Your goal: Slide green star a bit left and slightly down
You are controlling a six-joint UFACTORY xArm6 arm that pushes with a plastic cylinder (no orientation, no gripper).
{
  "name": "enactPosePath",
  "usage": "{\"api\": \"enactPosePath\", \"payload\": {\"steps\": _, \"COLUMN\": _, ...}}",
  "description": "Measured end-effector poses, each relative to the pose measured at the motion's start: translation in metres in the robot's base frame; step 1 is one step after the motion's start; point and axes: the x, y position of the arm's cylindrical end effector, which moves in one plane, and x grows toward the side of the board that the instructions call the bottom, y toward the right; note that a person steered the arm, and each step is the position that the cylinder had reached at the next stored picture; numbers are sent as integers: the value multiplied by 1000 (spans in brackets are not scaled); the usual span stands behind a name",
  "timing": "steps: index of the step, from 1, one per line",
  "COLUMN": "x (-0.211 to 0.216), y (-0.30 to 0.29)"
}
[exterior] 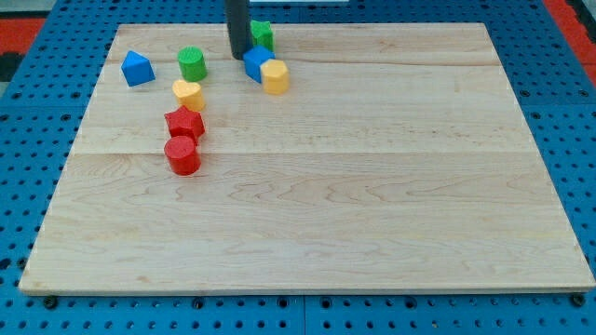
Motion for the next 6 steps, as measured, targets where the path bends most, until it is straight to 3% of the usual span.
{"api": "enactPosePath", "payload": {"steps": 1, "x": 48, "y": 51}}
{"api": "enactPosePath", "payload": {"steps": 2, "x": 18, "y": 85}}
{"api": "enactPosePath", "payload": {"steps": 3, "x": -60, "y": 98}}
{"api": "enactPosePath", "payload": {"steps": 4, "x": -85, "y": 72}}
{"api": "enactPosePath", "payload": {"steps": 6, "x": -85, "y": -20}}
